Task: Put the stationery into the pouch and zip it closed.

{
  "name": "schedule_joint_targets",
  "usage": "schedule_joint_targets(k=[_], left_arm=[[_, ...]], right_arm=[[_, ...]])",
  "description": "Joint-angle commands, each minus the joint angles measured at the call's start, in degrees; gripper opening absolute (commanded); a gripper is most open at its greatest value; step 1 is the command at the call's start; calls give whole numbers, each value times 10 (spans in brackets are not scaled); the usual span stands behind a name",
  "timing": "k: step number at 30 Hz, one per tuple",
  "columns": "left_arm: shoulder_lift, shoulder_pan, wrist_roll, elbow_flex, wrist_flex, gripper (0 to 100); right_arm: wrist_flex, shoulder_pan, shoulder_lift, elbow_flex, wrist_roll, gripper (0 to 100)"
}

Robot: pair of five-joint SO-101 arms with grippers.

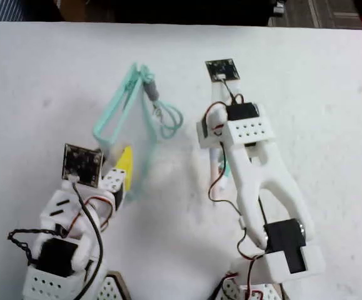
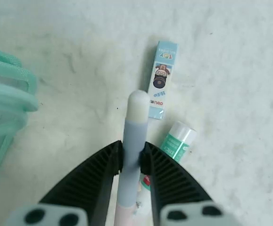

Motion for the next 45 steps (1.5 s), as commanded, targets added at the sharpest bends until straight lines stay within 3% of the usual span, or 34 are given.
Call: schedule_joint_targets(k=[1, 10, 19, 24, 29, 34, 45], left_arm=[[0, -7, -3, -23, -18, 113], [0, -7, -3, -23, -18, 113], [0, 15, -3, -22, -18, 113], [0, 21, -3, -22, -18, 113], [0, 36, -4, -22, -14, 119], [0, 34, 5, -22, 0, 203], [0, 34, 25, -22, 1, 205]], right_arm=[[7, 3, -28, -11, -4, 16], [52, -3, -134, 12, -4, 16], [-104, -4, -380, 236, -4, 16], [-135, -4, -516, 309, -4, 16], [-136, -15, -606, 323, -2, 16], [-143, -68, -654, 260, 0, 16], [-431, -151, -655, 184, 0, 16]])
